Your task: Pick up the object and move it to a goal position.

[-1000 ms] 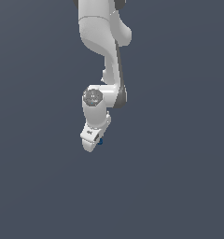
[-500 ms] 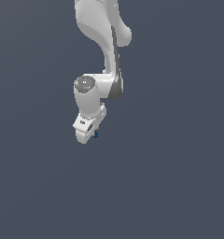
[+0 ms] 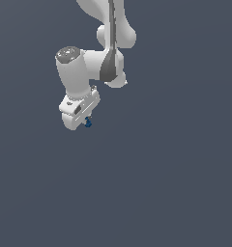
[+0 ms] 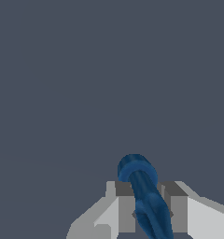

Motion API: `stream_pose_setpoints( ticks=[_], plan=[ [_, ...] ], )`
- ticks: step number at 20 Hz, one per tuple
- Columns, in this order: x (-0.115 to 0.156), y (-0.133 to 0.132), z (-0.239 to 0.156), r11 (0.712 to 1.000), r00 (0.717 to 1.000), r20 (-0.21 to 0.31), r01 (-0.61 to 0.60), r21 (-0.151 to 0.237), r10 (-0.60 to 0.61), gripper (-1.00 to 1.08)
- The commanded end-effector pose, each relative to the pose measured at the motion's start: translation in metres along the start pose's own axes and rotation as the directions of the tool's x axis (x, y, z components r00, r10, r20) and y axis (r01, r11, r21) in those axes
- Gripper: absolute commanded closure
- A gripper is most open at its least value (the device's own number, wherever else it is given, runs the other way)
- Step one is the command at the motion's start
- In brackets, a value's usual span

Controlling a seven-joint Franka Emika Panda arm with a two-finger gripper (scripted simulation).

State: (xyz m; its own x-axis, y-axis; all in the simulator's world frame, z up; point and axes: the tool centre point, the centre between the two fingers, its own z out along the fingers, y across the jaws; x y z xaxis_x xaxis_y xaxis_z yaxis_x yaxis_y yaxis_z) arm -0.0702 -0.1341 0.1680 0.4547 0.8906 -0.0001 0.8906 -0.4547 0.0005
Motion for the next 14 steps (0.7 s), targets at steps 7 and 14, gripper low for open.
stream_pose_setpoints(
  ticks=[7, 14],
  plan=[
    [-0.038, -0.007, -0.054, 1.000, 1.000, -0.001, 0.001, 0.001, -0.001, 1.08],
    [-0.050, -0.008, -0.072, 1.000, 1.000, -0.001, 0.001, 0.001, -0.001, 1.08]
  ],
)
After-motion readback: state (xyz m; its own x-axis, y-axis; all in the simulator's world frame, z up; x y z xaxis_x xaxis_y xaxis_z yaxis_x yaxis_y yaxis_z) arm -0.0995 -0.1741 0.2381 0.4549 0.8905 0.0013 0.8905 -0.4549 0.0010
